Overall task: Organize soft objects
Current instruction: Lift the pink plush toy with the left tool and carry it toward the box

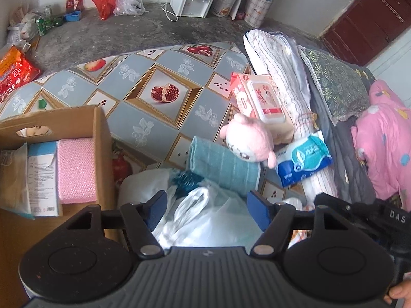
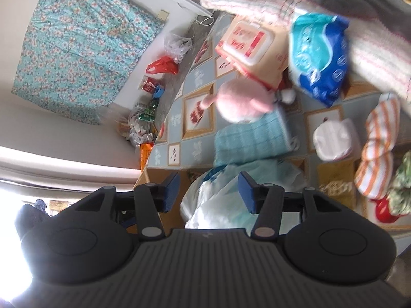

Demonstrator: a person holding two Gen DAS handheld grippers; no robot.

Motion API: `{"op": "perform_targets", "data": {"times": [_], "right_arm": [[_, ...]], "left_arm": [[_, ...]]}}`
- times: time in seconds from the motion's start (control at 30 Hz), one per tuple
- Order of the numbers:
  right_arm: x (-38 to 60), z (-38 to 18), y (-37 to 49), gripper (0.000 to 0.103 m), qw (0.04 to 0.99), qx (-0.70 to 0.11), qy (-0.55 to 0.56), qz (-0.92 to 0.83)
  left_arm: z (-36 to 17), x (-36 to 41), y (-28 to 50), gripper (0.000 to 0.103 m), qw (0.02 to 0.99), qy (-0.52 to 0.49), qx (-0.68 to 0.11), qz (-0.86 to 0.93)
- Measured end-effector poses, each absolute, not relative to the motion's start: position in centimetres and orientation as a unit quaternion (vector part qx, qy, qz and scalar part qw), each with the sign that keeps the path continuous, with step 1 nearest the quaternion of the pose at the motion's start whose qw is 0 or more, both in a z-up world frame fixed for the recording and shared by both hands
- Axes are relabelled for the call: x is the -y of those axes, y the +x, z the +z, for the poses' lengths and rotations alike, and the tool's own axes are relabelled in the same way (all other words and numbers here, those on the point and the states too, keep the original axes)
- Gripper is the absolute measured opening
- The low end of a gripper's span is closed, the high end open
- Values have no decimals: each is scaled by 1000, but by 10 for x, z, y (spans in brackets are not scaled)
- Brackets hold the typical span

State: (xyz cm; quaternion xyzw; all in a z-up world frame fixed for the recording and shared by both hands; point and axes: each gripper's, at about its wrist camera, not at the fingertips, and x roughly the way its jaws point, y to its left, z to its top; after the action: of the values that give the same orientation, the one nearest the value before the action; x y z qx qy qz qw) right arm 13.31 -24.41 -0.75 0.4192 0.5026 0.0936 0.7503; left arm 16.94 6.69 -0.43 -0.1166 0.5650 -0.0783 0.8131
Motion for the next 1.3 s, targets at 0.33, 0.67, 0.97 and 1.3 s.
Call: {"op": "perform_targets", "data": {"times": [0.33,0.67,0.97,1.3], "right_arm": [[285,-28,191,54,764,-510,378,116],[283,-45,225,54,758,-521,363,150],[293,-65,218,54,741,-535,381,138],[293,-65,212,54,744,-532,382,132]], "left_arm": [[-26,-28,216,71,809,-164,-563,-34],[-70,-7,280,62,771,-259,-581,27],[-100,0,301,32,742,-296,-598,65],[-91,7,300,9,761,-285,-581,52]]}}
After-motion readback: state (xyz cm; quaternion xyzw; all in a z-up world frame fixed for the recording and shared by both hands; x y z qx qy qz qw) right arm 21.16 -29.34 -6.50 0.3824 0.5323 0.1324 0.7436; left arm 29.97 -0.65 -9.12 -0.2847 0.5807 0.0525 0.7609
